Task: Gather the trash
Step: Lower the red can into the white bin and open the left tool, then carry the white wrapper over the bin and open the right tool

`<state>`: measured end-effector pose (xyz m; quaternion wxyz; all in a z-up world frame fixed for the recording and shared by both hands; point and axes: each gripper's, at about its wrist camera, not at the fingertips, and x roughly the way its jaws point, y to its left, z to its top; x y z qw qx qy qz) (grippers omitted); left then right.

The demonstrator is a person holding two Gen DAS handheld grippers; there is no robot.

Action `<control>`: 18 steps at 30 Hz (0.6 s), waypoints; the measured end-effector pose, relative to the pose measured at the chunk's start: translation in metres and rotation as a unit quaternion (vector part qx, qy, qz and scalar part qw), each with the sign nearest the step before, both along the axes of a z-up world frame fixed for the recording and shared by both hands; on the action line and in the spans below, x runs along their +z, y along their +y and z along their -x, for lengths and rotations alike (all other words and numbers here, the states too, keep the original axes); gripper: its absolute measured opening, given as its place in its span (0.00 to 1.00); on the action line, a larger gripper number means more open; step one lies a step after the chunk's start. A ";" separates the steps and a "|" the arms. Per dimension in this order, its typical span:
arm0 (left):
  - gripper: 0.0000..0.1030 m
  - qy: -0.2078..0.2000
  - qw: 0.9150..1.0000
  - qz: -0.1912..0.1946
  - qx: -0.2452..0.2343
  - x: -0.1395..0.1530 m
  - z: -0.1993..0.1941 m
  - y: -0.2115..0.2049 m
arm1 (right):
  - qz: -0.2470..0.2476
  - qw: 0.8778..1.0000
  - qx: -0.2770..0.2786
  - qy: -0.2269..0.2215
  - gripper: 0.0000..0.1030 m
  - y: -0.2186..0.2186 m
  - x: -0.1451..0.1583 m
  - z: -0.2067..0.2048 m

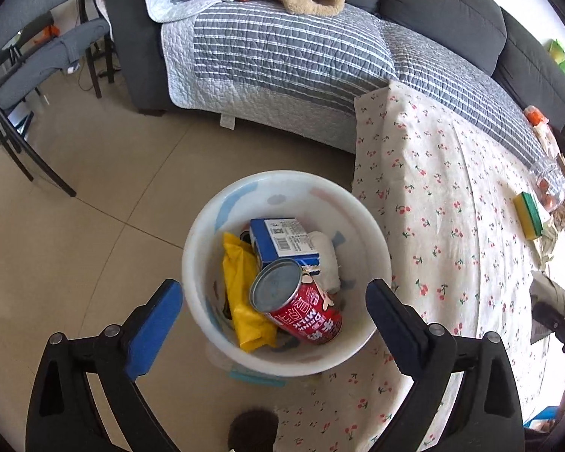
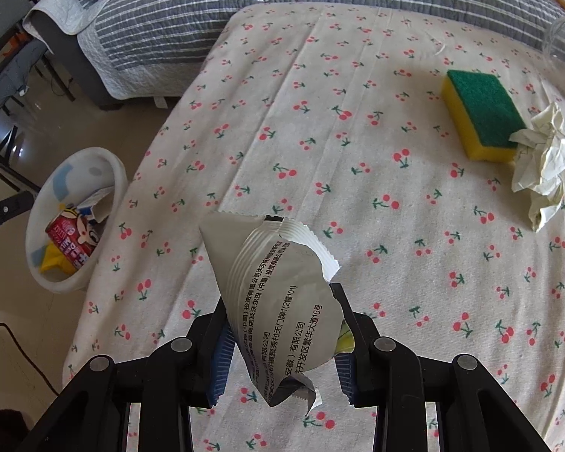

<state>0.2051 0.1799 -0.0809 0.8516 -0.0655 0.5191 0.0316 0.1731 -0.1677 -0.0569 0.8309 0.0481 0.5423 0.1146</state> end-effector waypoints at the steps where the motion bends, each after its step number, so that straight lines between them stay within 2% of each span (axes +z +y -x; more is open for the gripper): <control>1: 0.96 0.003 1.000 -0.001 0.001 0.001 0.004 0.004 | -0.003 1.000 0.004 -0.004 0.40 0.005 0.003 0.000; 10: 1.00 0.014 1.000 -0.024 0.011 0.002 0.026 0.033 | -0.013 0.998 0.058 -0.025 0.40 0.075 0.017 -0.009; 18: 1.00 0.027 0.999 -0.015 0.029 -0.001 0.027 0.057 | -0.077 0.993 0.093 -0.016 0.40 0.147 0.007 -0.039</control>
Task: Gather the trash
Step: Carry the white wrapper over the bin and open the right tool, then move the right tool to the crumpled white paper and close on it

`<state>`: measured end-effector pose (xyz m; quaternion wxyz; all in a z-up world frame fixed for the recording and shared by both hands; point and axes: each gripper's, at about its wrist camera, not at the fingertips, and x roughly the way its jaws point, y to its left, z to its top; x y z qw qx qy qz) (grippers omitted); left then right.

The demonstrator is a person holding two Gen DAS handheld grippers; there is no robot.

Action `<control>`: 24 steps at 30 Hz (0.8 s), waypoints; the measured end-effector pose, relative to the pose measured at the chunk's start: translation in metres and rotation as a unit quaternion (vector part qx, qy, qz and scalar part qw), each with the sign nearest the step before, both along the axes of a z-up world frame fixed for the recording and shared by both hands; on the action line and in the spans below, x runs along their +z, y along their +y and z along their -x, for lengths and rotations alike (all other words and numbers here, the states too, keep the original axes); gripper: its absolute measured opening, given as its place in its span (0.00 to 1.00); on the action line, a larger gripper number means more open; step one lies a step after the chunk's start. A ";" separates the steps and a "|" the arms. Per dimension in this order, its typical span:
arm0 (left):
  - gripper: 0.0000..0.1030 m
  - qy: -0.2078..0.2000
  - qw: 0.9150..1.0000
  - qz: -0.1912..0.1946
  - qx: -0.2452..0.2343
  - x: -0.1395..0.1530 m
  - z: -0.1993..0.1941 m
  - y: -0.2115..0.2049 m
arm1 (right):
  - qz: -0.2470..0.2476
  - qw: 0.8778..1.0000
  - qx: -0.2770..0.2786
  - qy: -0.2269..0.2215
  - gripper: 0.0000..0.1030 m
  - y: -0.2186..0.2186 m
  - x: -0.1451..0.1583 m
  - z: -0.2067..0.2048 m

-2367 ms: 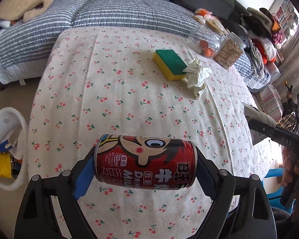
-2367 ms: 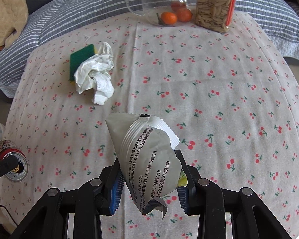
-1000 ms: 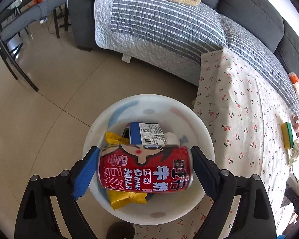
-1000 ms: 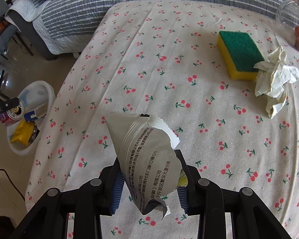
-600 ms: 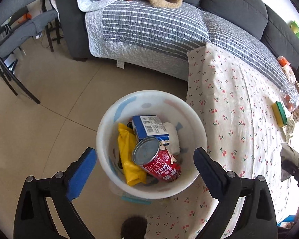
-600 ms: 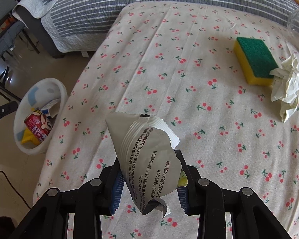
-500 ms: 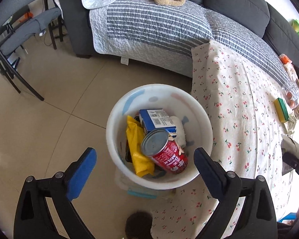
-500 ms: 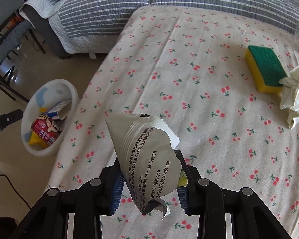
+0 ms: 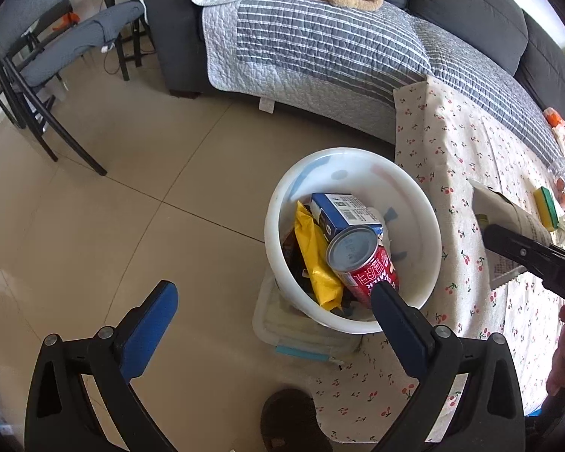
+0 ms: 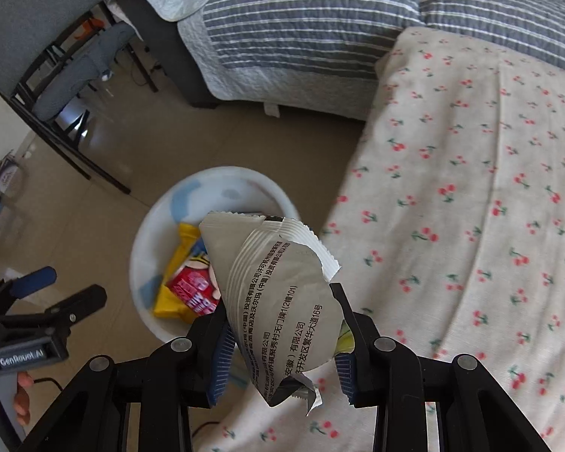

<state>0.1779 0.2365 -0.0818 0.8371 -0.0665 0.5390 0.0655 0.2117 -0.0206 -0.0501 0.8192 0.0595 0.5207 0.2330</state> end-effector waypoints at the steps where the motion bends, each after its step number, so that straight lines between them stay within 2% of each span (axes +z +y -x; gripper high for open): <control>1: 1.00 0.002 1.000 -0.001 0.001 -0.001 -0.001 0.001 | -0.007 1.000 0.003 0.005 0.40 0.008 -0.004 -0.005; 6: 1.00 0.009 1.000 -0.006 0.004 -0.006 -0.005 0.006 | -0.033 0.999 0.008 0.026 0.44 0.038 -0.024 -0.025; 7: 1.00 0.010 1.000 -0.006 0.004 -0.007 -0.006 0.006 | -0.036 0.999 0.007 0.029 0.48 0.041 -0.026 -0.028; 8: 1.00 0.011 1.000 -0.006 0.004 -0.007 -0.007 0.006 | -0.042 0.999 0.004 0.033 0.58 0.043 -0.028 -0.031; 9: 1.00 0.012 1.000 -0.006 0.004 -0.007 -0.007 0.007 | -0.047 0.998 -0.002 0.036 0.63 0.043 -0.030 -0.033; 13: 1.00 0.015 1.000 -0.008 0.003 -0.009 -0.011 0.004 | -0.046 0.998 -0.012 0.041 0.66 0.038 -0.030 -0.037; 18: 1.00 0.015 1.000 -0.010 -0.010 -0.007 -0.014 -0.011 | -0.015 0.999 -0.017 0.030 0.68 0.014 -0.021 -0.031; 24: 1.00 0.011 0.999 -0.001 -0.033 -0.001 -0.019 -0.044 | 0.027 0.998 -0.047 0.017 0.72 -0.044 -0.009 -0.017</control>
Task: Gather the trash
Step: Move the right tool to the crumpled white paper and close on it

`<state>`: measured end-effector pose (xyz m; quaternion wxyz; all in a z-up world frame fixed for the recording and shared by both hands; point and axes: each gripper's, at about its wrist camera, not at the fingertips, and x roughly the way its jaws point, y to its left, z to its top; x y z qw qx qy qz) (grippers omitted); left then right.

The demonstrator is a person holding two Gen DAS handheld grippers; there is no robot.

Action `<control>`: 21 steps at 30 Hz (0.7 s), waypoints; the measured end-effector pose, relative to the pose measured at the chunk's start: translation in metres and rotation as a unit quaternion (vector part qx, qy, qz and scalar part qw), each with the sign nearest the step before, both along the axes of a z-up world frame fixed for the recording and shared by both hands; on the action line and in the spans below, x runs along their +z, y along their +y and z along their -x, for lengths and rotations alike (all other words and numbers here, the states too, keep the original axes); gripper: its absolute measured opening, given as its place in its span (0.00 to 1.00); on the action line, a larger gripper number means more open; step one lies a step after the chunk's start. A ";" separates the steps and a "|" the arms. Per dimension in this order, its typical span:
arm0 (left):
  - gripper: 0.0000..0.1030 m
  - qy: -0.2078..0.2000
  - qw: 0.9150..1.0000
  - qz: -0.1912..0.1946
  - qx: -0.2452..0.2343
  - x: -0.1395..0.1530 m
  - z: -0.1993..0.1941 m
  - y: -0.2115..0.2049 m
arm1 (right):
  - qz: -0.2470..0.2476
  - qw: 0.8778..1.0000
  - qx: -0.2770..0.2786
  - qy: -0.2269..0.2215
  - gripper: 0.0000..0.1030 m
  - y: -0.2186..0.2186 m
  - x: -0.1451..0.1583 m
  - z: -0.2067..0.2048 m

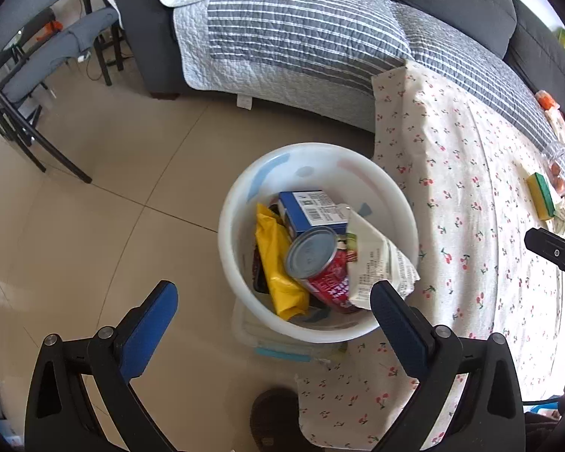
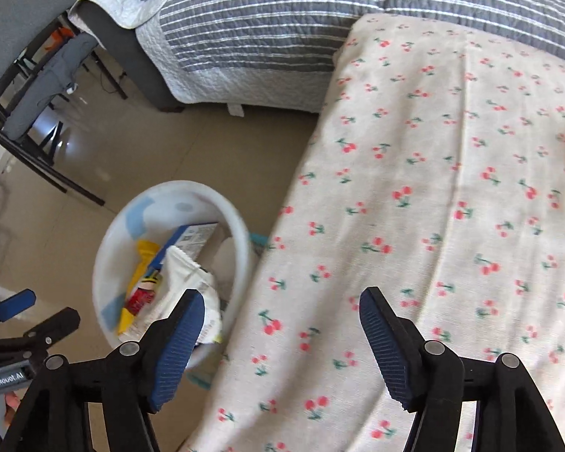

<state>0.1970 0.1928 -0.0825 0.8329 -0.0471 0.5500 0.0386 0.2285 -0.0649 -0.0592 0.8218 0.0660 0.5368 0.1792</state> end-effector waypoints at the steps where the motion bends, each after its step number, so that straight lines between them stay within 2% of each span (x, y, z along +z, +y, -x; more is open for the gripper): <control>1: 1.00 0.000 1.000 0.002 -0.006 0.001 -0.001 -0.008 | 0.006 1.000 -0.007 -0.001 0.72 -0.012 0.002 0.003; 9: 1.00 -0.011 0.998 0.002 -0.056 0.013 -0.009 -0.074 | 0.076 0.995 -0.061 0.001 0.77 -0.103 0.011 0.030; 21: 1.00 -0.011 0.996 -0.010 -0.094 0.014 -0.030 -0.158 | 0.083 0.985 -0.149 0.002 0.79 -0.215 0.011 0.045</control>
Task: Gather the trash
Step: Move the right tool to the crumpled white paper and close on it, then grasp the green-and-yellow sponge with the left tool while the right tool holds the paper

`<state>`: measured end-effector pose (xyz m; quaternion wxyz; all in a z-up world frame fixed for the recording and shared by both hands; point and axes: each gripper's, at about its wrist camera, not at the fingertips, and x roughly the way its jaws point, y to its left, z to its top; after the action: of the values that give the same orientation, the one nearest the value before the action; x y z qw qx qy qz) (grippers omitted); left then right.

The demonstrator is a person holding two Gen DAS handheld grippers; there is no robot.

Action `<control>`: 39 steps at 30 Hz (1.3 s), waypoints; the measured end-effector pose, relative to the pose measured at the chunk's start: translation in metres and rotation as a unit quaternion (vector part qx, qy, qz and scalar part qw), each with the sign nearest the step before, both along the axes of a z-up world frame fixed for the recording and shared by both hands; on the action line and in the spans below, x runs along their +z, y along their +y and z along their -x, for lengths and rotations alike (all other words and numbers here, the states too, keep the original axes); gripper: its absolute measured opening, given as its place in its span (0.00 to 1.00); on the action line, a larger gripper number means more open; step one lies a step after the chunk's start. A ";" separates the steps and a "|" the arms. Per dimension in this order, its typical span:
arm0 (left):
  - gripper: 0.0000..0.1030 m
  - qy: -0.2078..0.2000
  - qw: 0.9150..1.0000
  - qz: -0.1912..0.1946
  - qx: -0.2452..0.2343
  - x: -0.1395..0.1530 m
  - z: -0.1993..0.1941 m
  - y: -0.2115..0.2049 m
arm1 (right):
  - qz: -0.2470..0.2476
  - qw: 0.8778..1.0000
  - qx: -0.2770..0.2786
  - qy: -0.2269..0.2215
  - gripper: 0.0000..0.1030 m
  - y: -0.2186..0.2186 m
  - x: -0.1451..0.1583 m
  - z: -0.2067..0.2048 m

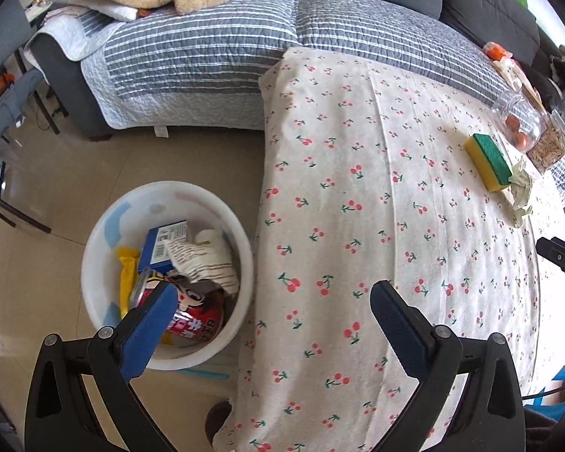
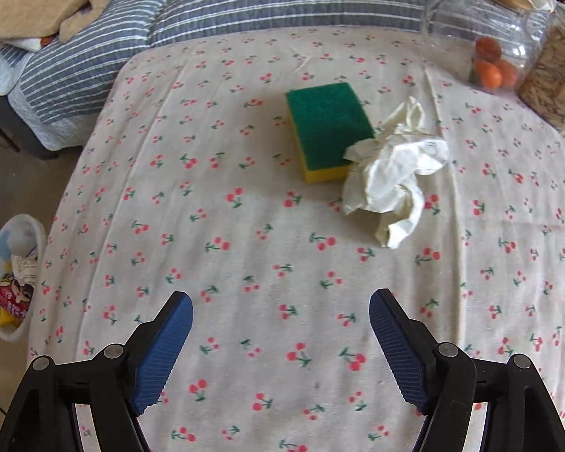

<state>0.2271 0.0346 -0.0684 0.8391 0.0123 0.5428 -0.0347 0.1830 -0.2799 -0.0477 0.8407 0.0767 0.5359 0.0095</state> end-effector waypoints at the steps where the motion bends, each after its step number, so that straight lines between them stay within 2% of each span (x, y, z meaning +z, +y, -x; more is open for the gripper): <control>1: 1.00 0.000 1.000 0.001 -0.001 -0.001 -0.003 -0.007 | 0.001 1.000 -0.003 -0.002 0.79 -0.008 -0.002 0.001; 5: 1.00 -0.002 1.000 0.013 -0.008 -0.002 -0.014 -0.037 | 0.027 1.000 -0.004 0.007 0.80 -0.027 -0.010 -0.003; 7: 1.00 -0.002 1.000 0.016 -0.014 -0.003 -0.020 -0.052 | 0.040 0.999 -0.002 -0.003 0.80 -0.034 -0.008 -0.004; 13: 1.00 -0.004 0.999 0.023 -0.028 -0.008 -0.036 -0.091 | 0.037 0.999 -0.003 -0.020 0.80 -0.058 -0.005 -0.012; 22: 1.00 0.007 0.999 0.029 -0.031 -0.019 -0.052 -0.115 | -0.036 0.996 -0.064 -0.045 0.80 -0.099 -0.005 -0.039; 28: 1.00 0.013 0.999 0.025 -0.028 -0.026 -0.061 -0.118 | -0.062 0.996 -0.051 -0.033 0.80 -0.089 -0.021 -0.064; 31: 1.00 0.018 0.999 0.014 -0.031 -0.032 -0.062 -0.120 | -0.068 0.997 -0.047 -0.011 0.70 -0.085 -0.039 -0.074; 32: 1.00 0.020 0.999 0.010 -0.032 -0.033 -0.062 -0.121 | -0.071 0.996 -0.046 -0.003 0.63 -0.084 -0.044 -0.076; 33: 1.00 0.021 0.999 0.007 -0.033 -0.035 -0.062 -0.123 | -0.072 0.996 -0.043 0.004 0.53 -0.083 -0.049 -0.076; 36: 1.00 0.021 0.999 0.001 -0.036 -0.037 -0.061 -0.127 | -0.053 0.998 -0.025 0.011 0.42 -0.080 -0.056 -0.075; 39: 1.00 0.020 0.999 0.000 -0.041 -0.036 -0.058 -0.136 | -0.059 0.998 -0.026 0.014 0.36 -0.088 -0.052 -0.073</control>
<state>0.2856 -0.1012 -0.1043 0.8259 0.0338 0.5585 -0.0689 0.2557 -0.3678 -0.0999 0.8273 0.1406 0.5436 0.0179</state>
